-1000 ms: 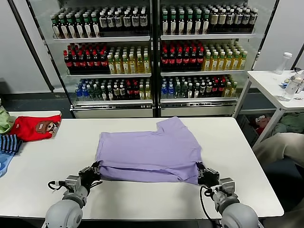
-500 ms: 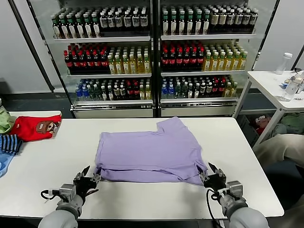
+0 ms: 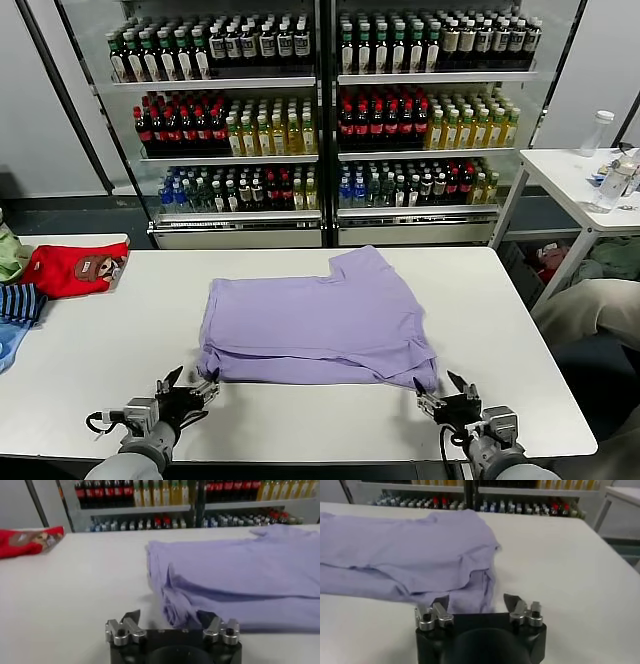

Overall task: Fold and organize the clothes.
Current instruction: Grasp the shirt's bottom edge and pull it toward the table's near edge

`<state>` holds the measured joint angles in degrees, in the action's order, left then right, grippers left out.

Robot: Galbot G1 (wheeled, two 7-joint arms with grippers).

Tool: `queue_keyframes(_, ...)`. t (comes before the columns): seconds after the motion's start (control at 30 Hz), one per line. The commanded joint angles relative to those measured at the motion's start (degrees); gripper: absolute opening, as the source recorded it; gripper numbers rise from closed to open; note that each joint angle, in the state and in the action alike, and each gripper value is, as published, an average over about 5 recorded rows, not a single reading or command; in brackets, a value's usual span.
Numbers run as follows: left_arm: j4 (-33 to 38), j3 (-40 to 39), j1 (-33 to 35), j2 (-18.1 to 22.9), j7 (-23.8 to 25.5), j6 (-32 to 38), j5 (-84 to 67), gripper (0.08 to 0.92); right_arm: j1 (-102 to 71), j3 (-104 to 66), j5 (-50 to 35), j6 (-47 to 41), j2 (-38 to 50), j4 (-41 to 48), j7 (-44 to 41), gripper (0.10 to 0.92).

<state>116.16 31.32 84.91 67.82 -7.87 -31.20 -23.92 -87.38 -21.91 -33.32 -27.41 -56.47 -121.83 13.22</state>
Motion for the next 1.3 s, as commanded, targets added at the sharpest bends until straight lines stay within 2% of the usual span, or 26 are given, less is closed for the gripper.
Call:
queue_keyframes(0.03, -2.4, 0.06, -0.6, 0.29, 1.15, -0.45, -0.68, 0.61, -0.07, 1.05, -0.99, 0.04, -0.92, 1.42, -0.39, 0.508)
queue_keyframes(0.27, -2.12, -0.49, -1.36, 0.23, 1.82, 0.04, -0.66, 0.41, 0.12, -0.2, -0.85, 1.46, -1.82, 0.67, -1.62, 0.309)
queue_keyframes(0.43, 1.52, -0.36, 0.31, -0.03, 1.83, 0.39, -0.68, 0.263, -0.6, -2.25, -1.03, 1.64, -1.22, -0.7, -2.28, 0.165)
queue_keyframes(0.53, 6.83, 0.02, 3.8, -0.52, 1.28, 0.4, -0.69, 0.178, -3.58, -4.91, -1.07, 1.79, -0.07, -3.55, -2.62, 0.12)
queue_keyframes(0.63, 13.1, 0.96, 9.52, -1.41, 0.41, 0.46, -0.59, 0.119, -9.18, -9.56, -1.13, 2.18, 1.26, -7.77, -2.94, 0.116)
queue_keyframes(0.77, 17.08, 1.76, 15.28, -3.49, -0.84, 0.58, -0.31, 0.106, -17.97, -13.83, -1.03, 2.9, 2.14, -12.46, -3.05, 0.116)
queue_keyframes(1.0, 15.33, 1.32, 21.03, -5.54, -1.66, 1.91, 2.58, 0.106, -25.67, -11.71, 3.33, 5.12, 0.87, -14.84, -3.5, 0.116)
queue_keyframes(1.2, 11.85, 4.22, 18.55, -5.96, -1.36, 3.03, 3.51, 0.116, -24.8, -10.93, 5.9, 4.72, 0.5, -15.99, -2.96, 0.136)
queue_keyframes(1.3, 14.31, 6.95, 18.01, -5.95, -1.51, 3.85, 2.36, 0.171, -23.05, -14.36, 3.29, 4.06, 1.42, -18.75, -3.12, 0.207)
